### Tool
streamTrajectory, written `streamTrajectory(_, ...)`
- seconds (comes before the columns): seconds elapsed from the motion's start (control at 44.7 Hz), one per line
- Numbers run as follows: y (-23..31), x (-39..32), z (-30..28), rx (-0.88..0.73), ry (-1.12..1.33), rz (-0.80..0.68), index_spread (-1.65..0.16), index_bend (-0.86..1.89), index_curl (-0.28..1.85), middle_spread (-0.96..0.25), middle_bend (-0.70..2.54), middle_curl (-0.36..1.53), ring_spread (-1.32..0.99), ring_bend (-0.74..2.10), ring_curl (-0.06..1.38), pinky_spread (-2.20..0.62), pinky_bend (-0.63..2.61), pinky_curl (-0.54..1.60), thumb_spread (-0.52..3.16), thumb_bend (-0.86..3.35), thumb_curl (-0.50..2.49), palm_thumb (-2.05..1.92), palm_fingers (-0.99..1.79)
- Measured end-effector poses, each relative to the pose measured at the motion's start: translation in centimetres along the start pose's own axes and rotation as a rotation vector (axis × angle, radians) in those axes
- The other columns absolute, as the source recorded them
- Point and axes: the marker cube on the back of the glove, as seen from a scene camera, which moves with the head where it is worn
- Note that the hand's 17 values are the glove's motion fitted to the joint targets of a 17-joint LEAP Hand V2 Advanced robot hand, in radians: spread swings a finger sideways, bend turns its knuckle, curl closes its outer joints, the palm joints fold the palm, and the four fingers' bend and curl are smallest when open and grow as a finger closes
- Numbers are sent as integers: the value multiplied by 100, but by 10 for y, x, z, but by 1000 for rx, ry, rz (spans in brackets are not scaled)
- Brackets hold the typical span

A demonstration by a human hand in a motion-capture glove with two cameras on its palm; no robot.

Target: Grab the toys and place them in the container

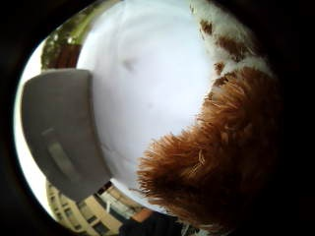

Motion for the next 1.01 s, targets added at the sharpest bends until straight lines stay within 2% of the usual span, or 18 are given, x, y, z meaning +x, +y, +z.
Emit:
streamTrajectory(0.022,1,0,-1,5,-2,3,-29,3,-1,-8,39,39,-28,125,49,-38,156,39,106,31,40,64,44)
streamTrajectory(0.067,2,0,-3,13,-7,9,-29,9,0,-11,45,41,-31,126,50,-40,151,38,100,36,44,74,52)
streamTrajectory(0.313,6,-6,-9,143,15,82,-30,16,2,-27,59,49,-37,135,50,-46,122,31,70,55,59,103,90)
streamTrajectory(0.381,7,-8,-12,182,19,74,-30,33,6,-30,74,54,-38,128,47,-48,102,25,75,68,64,111,118)
streamTrajectory(0.448,11,-9,-18,194,14,65,-28,50,12,-31,84,58,-40,117,44,-51,92,25,75,72,67,110,126)
streamTrajectory(0.627,29,-9,-69,205,-48,83,-25,63,20,-33,87,60,-43,115,42,-48,78,25,43,56,69,90,120)
streamTrajectory(0.672,34,-9,-87,234,-61,89,-26,64,21,-34,75,57,-43,113,41,-48,86,28,41,43,67,75,110)
streamTrajectory(0.784,46,-9,-147,310,-78,66,-27,58,22,-37,63,55,-43,111,41,-48,93,31,39,35,69,67,99)
streamTrajectory(0.873,60,-19,-194,356,-75,82,-29,54,22,-39,58,55,-43,110,42,-48,94,33,38,32,71,65,98)
streamTrajectory(1.008,82,-48,-259,390,-74,27,-31,48,22,-42,53,55,-44,108,42,-47,95,34,40,29,74,65,98)
